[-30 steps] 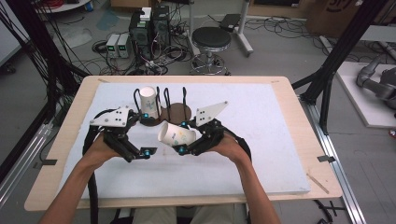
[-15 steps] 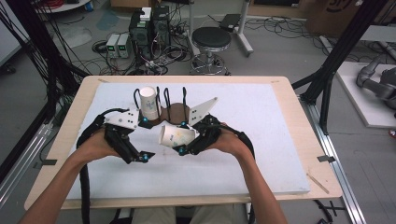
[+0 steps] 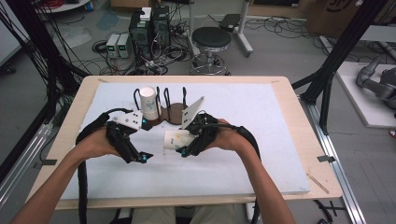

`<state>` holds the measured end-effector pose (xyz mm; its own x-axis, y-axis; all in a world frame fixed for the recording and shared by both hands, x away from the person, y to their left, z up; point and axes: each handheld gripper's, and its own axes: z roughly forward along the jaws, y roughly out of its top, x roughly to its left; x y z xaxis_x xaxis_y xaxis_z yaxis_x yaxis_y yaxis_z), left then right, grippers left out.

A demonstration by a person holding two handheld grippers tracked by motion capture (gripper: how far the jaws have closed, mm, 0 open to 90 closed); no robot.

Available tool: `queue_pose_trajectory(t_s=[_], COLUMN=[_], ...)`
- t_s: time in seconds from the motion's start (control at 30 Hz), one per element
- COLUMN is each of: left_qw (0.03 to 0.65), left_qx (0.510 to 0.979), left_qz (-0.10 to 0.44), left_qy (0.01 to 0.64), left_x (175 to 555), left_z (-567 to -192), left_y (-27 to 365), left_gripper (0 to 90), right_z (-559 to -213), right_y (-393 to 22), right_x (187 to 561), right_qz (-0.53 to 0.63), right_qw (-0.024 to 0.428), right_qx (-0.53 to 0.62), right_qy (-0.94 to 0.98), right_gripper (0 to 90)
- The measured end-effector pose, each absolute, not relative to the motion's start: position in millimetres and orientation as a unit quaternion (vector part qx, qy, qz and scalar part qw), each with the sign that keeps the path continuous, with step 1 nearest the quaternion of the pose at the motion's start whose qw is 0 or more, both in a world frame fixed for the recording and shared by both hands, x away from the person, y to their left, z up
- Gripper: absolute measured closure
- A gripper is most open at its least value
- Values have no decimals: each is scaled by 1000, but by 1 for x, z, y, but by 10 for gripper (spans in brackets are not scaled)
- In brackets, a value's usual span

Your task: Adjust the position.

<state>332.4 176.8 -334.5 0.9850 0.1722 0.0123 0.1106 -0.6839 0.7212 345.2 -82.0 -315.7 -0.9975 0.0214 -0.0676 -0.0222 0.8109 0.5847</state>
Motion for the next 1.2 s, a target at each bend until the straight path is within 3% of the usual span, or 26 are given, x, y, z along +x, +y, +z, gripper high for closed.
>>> queue_pose_trajectory(t_s=[0.93, 1.1, 1.2], left_qw=[372, 372, 369], left_qx=[926, 927, 928], left_qz=[26, 21, 22], left_qy=[54, 47, 46], left_x=[339, 340, 340], left_z=[-332, -333, -334], left_y=[139, 136, 134], left_gripper=[19, 104, 104], right_z=[-320, -320, -320], right_y=[-67, -68, -68], right_x=[346, 345, 345], right_qz=[271, 268, 267], right_qw=[35, 35, 34], right_qx=[-26, -25, -23], right_qy=[962, 962, 963], right_gripper=[317, 317, 318])
